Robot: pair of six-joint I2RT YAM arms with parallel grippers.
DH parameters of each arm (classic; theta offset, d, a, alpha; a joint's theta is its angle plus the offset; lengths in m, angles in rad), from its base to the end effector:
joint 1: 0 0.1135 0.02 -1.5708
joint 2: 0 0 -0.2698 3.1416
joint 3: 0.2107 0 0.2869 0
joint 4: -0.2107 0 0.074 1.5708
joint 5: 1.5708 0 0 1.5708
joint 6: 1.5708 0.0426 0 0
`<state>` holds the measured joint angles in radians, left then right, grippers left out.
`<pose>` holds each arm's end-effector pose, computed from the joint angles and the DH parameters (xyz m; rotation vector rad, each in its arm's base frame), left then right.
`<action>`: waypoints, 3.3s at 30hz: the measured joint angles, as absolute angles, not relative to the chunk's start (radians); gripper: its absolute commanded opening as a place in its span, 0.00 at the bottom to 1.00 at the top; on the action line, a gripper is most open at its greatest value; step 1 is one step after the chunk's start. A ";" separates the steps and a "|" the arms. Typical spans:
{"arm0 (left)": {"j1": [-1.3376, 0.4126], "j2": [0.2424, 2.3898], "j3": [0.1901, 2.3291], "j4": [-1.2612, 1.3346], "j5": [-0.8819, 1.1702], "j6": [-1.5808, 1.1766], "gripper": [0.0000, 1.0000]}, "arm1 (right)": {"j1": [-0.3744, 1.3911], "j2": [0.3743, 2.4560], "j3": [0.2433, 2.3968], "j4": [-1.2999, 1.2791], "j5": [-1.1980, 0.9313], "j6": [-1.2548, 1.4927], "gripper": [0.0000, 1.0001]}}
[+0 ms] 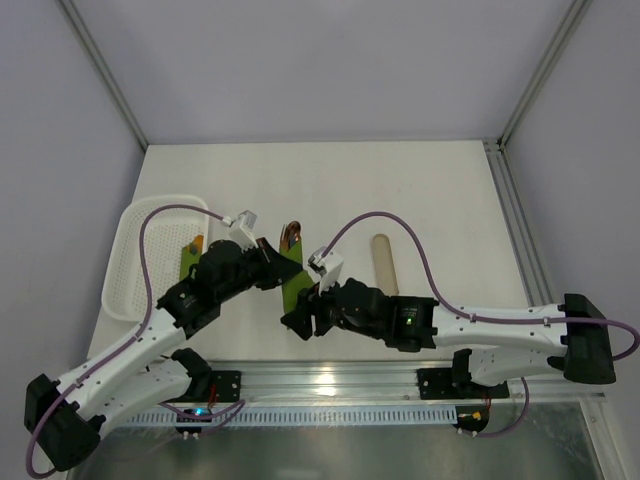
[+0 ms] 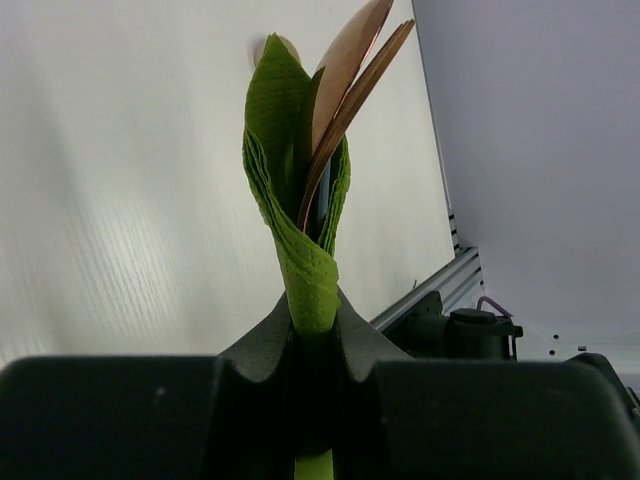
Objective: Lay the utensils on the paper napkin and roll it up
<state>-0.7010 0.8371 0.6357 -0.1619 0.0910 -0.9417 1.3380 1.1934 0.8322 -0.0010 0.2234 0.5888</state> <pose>0.1771 -0.1546 0.2752 -0.1885 2.1137 -1.1366 0.0812 0.3017 0.2804 -0.6085 1.9862 1.0417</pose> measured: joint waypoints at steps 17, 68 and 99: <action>-0.701 0.824 0.632 -0.148 0.113 -0.965 0.00 | 1.338 1.151 0.790 -0.016 0.286 0.589 0.57; -0.701 0.820 0.553 0.013 0.196 -1.047 0.00 | 1.145 1.086 0.506 0.420 -0.042 0.623 0.54; -0.701 0.790 0.532 0.071 0.233 -1.075 0.00 | 1.056 1.208 0.409 0.826 -0.281 0.767 0.18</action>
